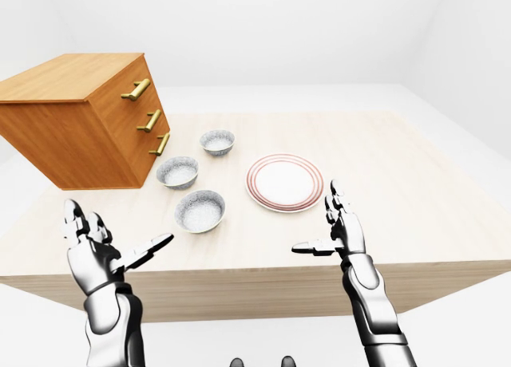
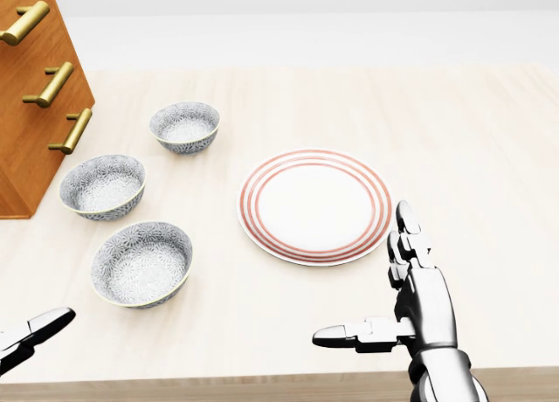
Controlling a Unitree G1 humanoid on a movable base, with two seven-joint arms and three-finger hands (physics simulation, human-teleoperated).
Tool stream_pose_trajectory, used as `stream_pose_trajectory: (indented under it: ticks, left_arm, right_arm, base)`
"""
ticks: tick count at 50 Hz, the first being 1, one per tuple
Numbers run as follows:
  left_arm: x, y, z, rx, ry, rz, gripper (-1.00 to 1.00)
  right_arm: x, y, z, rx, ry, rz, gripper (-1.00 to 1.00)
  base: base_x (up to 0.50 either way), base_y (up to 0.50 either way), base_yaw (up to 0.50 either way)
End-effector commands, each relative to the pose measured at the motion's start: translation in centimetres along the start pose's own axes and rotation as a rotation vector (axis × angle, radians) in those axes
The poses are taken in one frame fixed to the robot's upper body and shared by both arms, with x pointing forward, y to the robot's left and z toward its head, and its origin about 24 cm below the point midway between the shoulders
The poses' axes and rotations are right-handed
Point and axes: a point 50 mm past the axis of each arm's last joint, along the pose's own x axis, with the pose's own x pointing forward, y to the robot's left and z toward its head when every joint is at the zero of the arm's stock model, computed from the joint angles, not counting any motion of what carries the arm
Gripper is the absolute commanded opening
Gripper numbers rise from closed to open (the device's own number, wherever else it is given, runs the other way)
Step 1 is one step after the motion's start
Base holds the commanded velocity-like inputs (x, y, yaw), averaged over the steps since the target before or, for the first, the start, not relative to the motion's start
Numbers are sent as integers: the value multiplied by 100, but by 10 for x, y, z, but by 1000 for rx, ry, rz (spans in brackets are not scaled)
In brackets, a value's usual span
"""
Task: Put the bowl at the front on the plate.
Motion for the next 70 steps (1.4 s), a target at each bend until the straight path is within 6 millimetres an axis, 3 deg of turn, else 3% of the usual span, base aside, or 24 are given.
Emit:
stream_pose_trajectory:
  ticks: [1, 12, 21, 31, 70]
  left_arm:
    - [3, 24, 1, -18, 9, 176, 100]
    - [4, 43, 5, -38, 20, 342, 100]
    - [0, 71, 2, -19, 56, 526, 100]
    - [2, 99, -4, -120, 101, 612, 100]
    - [-4, 95, 0, -104, 83, 592, 100]
  right_arm:
    - [0, 1, 1, -1, 1, -1, 100]
    - [-1, 0, 1, -3, 3, -4, 100]
    - [-1, -1, 0, 1, 2, -8, 100]
    - [-1, 1, 2, -14, -4, -6, 100]
    - [3, -2, -4, -42, 59, -50, 100]
  base:
    - [0, 0, 0]
    - [0, 0, 0]
    - [0, 0, 0]
    - [0, 0, 0]
    - [0, 0, 0]
